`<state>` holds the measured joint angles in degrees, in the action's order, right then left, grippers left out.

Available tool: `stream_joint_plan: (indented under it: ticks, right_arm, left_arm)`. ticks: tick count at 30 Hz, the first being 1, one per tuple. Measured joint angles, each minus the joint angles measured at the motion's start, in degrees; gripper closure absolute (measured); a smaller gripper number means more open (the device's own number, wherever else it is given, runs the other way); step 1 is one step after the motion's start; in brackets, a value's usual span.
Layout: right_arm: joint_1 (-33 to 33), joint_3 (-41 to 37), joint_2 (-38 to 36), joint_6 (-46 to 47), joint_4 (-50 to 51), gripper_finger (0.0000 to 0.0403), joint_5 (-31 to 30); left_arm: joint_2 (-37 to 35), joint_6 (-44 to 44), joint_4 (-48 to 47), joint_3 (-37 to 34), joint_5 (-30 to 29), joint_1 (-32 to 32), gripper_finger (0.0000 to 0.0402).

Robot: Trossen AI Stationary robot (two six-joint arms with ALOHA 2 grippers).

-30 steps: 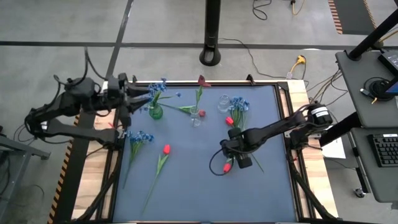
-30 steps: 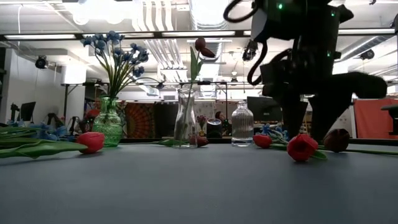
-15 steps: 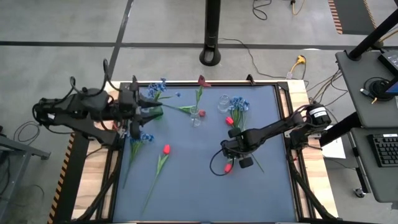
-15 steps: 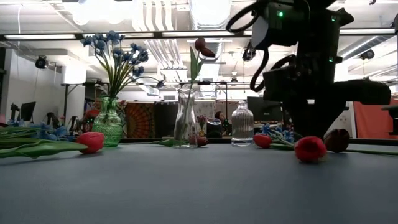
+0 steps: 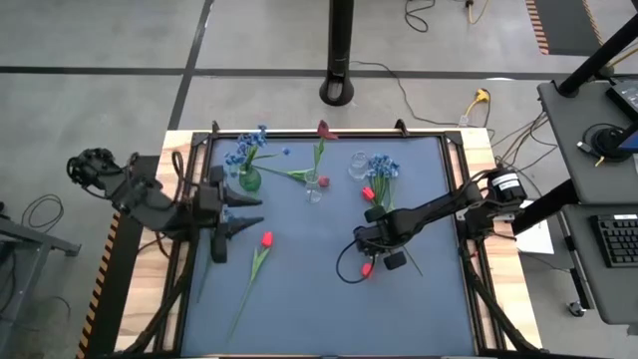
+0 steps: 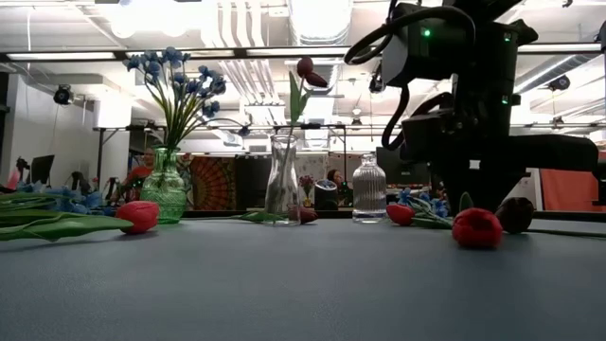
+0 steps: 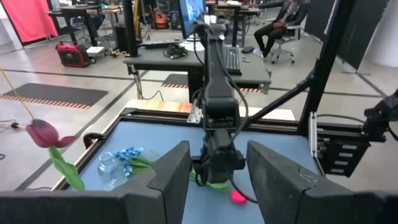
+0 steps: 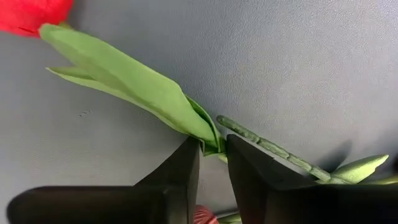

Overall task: Sort flowers into vase by color
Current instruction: Put the right red tulip into the top transparent vase

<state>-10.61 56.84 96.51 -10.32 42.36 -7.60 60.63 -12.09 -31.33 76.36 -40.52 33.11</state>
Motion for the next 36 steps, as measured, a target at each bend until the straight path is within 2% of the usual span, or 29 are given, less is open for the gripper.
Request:
stream_joint_plan:
  ticks: [5, 17, 21, 29, 36]
  right_arm:
    - [0.0, -0.2, -3.0, -1.1, 0.5, 0.0387, 0.7]
    - [0.0, -0.2, -14.4, 0.3, -0.5, 0.0394, 1.1]
    - [0.8, -0.2, -19.3, 0.7, -7.7, 0.0394, 6.0]
    - [4.4, -0.5, -24.2, -2.4, -29.8, 0.0394, 13.8]
    - [10.6, -0.6, -24.2, -1.2, -43.7, 0.0394, 14.1]
  left_arm:
    - [2.8, -1.0, 0.0, -0.1, -3.4, 3.9, 0.0259]
    - [7.5, -7.1, -1.7, -3.5, -6.4, 5.6, 0.0259]
    - [7.7, -8.6, -1.6, -6.2, -6.9, 6.0, 0.0259]
    - [7.4, -10.2, -1.5, -12.4, -5.0, 10.4, 0.0259]
    - [7.7, -17.6, -0.6, -19.4, -3.9, 12.2, 0.0259]
